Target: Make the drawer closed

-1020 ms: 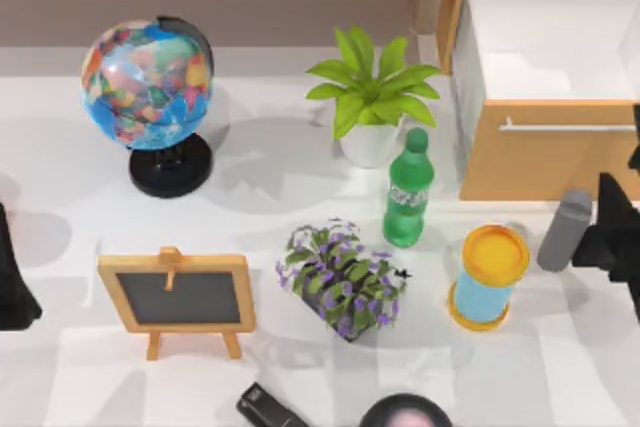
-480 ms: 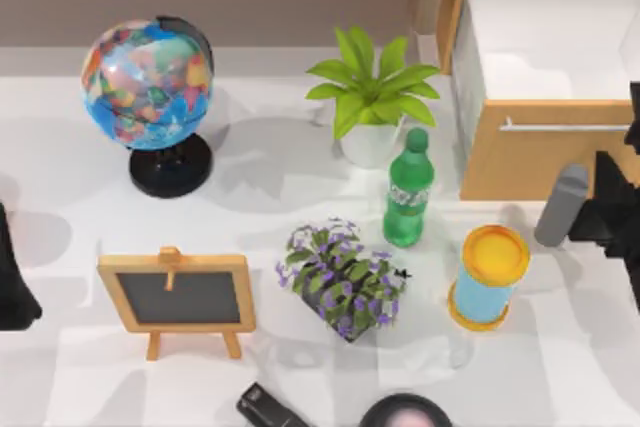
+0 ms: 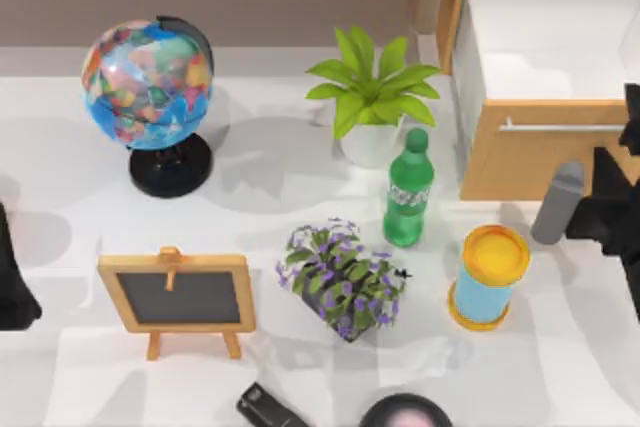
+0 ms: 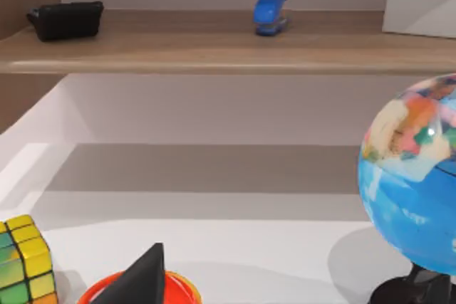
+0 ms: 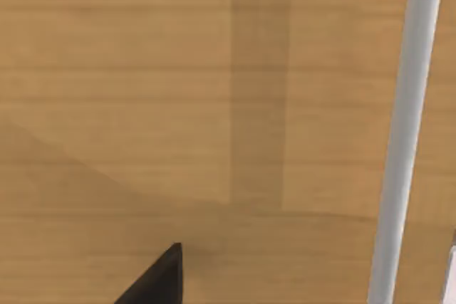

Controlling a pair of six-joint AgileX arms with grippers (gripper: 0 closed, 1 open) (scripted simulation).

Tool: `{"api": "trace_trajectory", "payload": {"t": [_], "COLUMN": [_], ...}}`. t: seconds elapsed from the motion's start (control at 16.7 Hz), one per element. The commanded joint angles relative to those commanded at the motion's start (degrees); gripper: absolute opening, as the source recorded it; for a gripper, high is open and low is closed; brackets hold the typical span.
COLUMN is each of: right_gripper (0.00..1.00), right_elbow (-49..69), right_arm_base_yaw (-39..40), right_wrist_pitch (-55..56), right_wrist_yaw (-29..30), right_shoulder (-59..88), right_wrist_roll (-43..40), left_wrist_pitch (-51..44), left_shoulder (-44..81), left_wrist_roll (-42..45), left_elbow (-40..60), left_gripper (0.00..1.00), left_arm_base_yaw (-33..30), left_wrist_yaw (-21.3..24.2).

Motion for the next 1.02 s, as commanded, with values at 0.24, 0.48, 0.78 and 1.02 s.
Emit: {"api": "trace_trajectory", "payload": {"t": [0.24, 0.48, 0.78, 1.02], "right_gripper": [0.47, 0.17, 0.00, 0.00], "right_elbow": [0.0, 0.0, 0.0, 0.0], "right_arm_base_yaw": [0.0, 0.0, 0.0, 0.0], "right_wrist_pitch": [0.0, 0.0, 0.0, 0.0], "right_wrist_yaw": [0.0, 0.0, 0.0, 0.0], "right_shoulder": [0.0, 0.0, 0.0, 0.0], "right_wrist_roll": [0.0, 0.0, 0.0, 0.0], "left_wrist_pitch": [0.0, 0.0, 0.0, 0.0], "left_shoulder": [0.0, 0.0, 0.0, 0.0], "left_wrist_roll": [0.0, 0.0, 0.0, 0.0], "left_elbow": [0.0, 0.0, 0.0, 0.0], "left_gripper": [1.00, 1.00, 1.00, 1.00], "left_arm_base_yaw": [0.0, 0.0, 0.0, 0.0], "left_wrist_yaw": [0.0, 0.0, 0.0, 0.0]}}
